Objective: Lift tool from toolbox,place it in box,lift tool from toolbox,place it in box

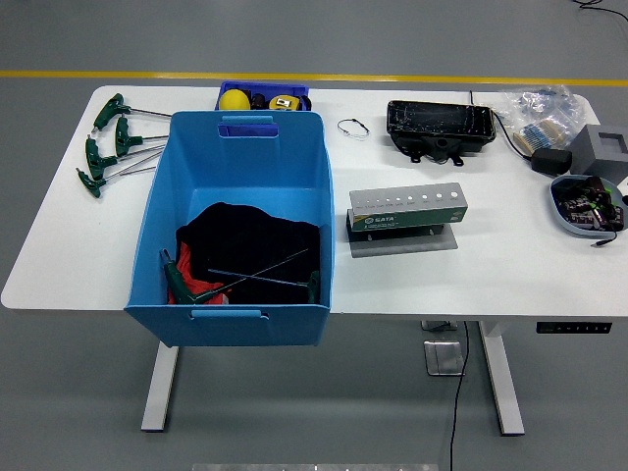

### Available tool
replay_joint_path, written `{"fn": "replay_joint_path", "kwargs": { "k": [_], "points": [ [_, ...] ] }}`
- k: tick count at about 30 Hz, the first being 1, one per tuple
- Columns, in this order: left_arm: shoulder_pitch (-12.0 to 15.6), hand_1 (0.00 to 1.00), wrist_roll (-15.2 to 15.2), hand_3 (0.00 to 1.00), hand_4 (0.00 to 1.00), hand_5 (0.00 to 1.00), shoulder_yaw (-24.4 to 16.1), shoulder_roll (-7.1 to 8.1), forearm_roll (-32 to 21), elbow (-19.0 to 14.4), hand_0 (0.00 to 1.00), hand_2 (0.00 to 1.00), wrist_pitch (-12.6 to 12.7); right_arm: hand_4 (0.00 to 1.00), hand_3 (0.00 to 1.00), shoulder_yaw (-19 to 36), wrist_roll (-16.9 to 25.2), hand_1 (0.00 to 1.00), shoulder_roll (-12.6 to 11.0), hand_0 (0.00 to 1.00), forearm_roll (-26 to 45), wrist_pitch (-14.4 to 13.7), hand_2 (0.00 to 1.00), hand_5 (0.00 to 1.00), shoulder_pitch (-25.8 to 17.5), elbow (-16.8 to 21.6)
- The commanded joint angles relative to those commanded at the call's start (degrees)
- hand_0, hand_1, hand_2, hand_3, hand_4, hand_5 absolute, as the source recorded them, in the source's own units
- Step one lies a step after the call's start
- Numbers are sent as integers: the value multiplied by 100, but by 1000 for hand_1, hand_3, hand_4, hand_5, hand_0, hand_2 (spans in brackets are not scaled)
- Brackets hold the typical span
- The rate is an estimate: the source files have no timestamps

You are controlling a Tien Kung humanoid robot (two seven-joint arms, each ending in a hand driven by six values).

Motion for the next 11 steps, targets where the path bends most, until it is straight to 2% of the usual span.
{"fn": "replay_joint_path", "kwargs": {
  "k": [11],
  "points": [
    [-170, 685, 27, 785, 798, 769, 67, -80, 12, 0, 633, 703, -16, 998, 909, -67, -25, 839, 40, 869, -144, -57, 867, 998, 103, -28]
  ]
}}
